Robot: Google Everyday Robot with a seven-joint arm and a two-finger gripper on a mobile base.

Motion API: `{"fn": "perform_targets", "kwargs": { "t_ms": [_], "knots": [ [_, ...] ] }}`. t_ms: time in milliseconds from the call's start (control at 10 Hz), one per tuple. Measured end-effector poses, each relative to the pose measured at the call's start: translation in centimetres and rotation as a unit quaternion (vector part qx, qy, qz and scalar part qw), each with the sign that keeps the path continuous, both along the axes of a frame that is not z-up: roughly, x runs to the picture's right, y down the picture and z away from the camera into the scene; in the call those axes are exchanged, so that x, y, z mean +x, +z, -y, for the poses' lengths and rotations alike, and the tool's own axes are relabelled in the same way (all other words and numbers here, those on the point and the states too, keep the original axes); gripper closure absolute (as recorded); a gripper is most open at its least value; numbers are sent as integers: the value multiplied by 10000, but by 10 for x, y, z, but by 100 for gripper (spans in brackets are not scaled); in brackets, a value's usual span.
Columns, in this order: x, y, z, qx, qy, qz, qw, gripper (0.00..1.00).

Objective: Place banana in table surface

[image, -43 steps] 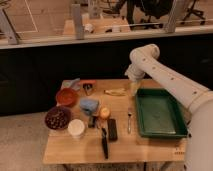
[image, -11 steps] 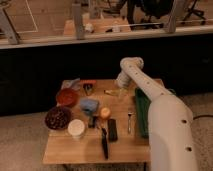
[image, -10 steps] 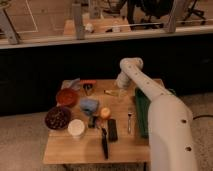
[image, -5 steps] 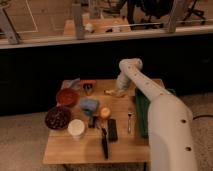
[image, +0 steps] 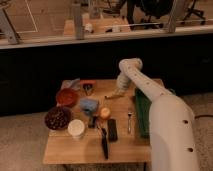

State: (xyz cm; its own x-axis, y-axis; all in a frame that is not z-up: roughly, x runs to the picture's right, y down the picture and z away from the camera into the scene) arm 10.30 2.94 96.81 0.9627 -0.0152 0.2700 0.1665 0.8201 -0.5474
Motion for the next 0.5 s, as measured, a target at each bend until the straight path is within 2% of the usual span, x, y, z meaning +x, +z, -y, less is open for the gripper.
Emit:
{"fn": "perform_targets", "kwargs": {
  "t_ms": [200, 400, 500],
  "knots": [
    [3, -13, 6, 102, 55, 63, 9999, 100],
    [7, -34, 20, 293, 123, 138, 9994, 100],
    [9, -51, 30, 444, 164, 188, 9987, 100]
  ]
}}
